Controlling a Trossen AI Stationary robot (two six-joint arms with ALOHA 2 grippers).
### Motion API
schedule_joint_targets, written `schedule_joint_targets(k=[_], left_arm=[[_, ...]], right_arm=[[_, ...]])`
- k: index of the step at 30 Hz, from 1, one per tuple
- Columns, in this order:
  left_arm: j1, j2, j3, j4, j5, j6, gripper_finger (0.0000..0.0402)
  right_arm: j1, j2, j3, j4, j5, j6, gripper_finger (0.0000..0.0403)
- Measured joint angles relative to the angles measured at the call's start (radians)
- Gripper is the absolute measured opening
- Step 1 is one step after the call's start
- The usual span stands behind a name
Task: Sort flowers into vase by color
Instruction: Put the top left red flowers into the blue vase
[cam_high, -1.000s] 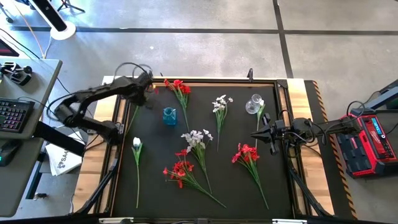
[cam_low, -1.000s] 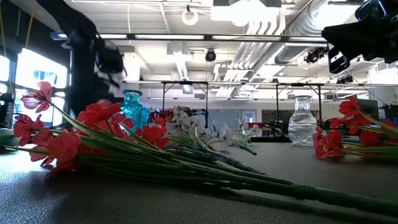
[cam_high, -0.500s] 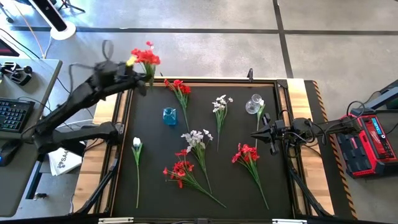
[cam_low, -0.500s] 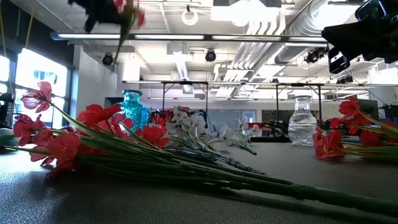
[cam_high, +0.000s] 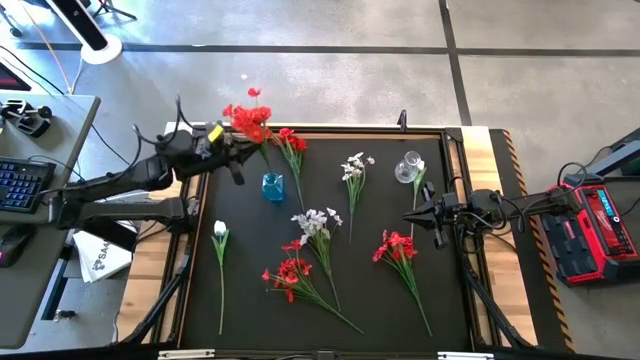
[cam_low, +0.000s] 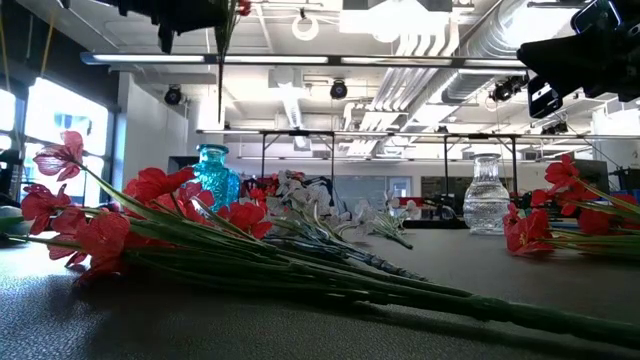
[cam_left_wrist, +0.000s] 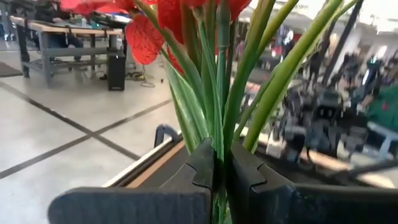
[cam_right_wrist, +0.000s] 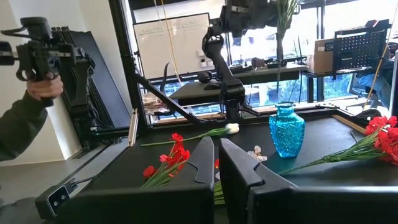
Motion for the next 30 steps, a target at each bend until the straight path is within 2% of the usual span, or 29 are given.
schedule_joint_targets(k=[8,16,20,25,30], left_arm=[[-0.079,0.027,-0.061,0.010,-0.135,0.075,0.0004],[-0.085,0.041,-0.136,0.078,-0.218,0.102,0.0008],[-0.085,0.041,-0.146,0.131,-0.216,0.102,0.0009],[-0.085,0.041,-0.146,0.103,-0.216,0.099,0.0012],[-0.085,0.041,-0.146,0.052,-0.215,0.057,0.0050]], right_arm=[[0.000,0.000,0.000,0.000,0.000,0.000,0.0000],[0.000,0.000,0.000,0.000,0.000,0.000,0.0000],[0.000,0.000,0.000,0.000,0.000,0.000,0.0000],[0.000,0.000,0.000,0.000,0.000,0.000,0.0000],[0.000,0.000,0.000,0.000,0.000,0.000,0.0000]])
